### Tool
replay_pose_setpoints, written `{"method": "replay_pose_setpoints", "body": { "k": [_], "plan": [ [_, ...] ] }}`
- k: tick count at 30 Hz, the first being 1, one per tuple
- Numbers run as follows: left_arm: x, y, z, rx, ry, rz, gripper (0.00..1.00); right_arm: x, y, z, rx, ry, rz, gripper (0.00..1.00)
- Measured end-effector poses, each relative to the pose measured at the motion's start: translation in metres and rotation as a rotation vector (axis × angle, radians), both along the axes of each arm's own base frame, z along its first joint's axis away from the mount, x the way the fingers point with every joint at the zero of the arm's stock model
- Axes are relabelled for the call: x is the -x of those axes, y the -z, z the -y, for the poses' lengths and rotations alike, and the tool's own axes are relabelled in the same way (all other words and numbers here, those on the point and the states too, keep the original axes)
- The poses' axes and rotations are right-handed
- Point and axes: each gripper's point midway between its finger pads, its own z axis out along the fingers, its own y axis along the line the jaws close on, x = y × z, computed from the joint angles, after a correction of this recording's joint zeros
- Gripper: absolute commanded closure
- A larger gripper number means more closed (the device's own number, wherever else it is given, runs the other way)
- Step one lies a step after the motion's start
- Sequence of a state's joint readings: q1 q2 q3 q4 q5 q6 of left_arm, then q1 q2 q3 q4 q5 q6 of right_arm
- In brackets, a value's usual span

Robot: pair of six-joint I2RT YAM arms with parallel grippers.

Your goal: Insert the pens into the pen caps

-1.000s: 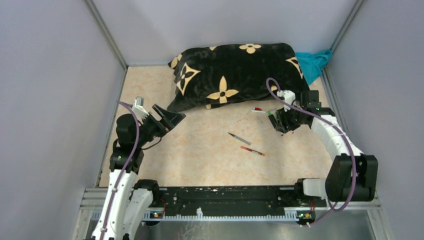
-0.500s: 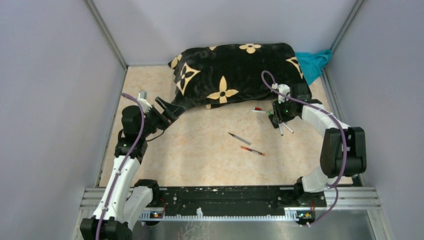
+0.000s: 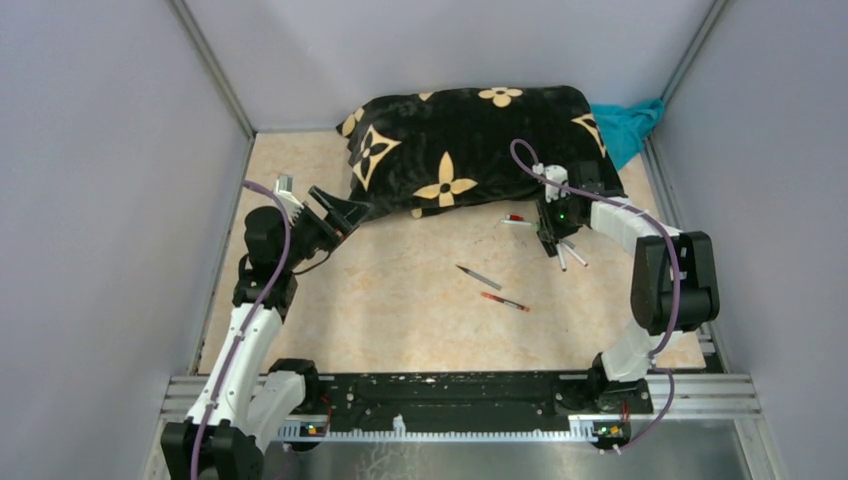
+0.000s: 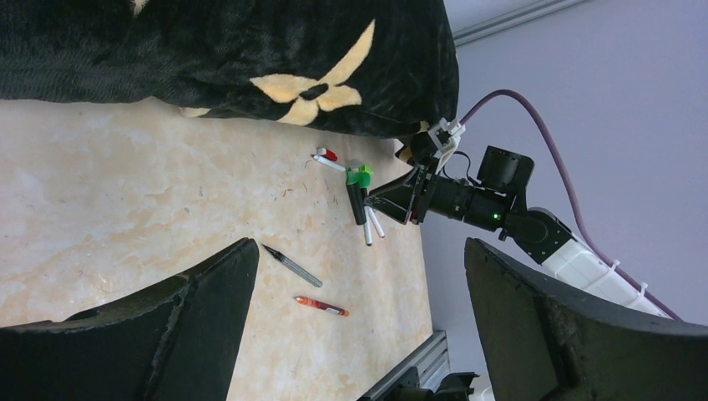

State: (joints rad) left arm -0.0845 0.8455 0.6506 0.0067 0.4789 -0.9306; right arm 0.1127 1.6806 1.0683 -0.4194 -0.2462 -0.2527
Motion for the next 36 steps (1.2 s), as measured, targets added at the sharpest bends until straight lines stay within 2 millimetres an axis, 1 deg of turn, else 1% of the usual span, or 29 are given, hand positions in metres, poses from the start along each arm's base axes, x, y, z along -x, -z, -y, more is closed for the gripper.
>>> {"method": "replay_pose_setpoints", "body": {
  "k": [4, 11, 19, 23, 29, 32, 36],
  "plan": [
    [-0.002, -0.001, 0.0, 0.002, 0.0, 0.006, 0.03, -0.002, 0.001, 0.0, 0.017, 0.004, 0.009, 0.7],
    [-0.004, 0.002, 0.002, 0.014, 0.005, -0.005, 0.03, -0.001, 0.013, 0.006, 0.053, 0.021, -0.019, 0.69],
    [-0.003, 0.005, 0.002, 0.019, 0.009, -0.011, 0.03, -0.001, 0.017, 0.007, 0.069, 0.025, -0.026, 0.67],
    [0.0, 0.007, 0.002, 0.022, 0.009, -0.012, 0.03, 0.005, 0.022, 0.007, 0.075, 0.021, -0.04, 0.64],
    [0.003, 0.004, 0.002, 0.026, 0.008, 0.0, 0.03, 0.013, 0.029, 0.006, 0.083, 0.013, -0.061, 0.64],
    [0.004, 0.004, 0.002, 0.027, 0.009, 0.001, 0.03, 0.013, 0.03, 0.004, 0.09, 0.008, -0.056, 0.64],
    [0.005, 0.003, 0.004, 0.032, 0.02, 0.0, 0.03, 0.011, 0.031, 0.005, 0.109, 0.004, -0.043, 0.72]
  ]
}}
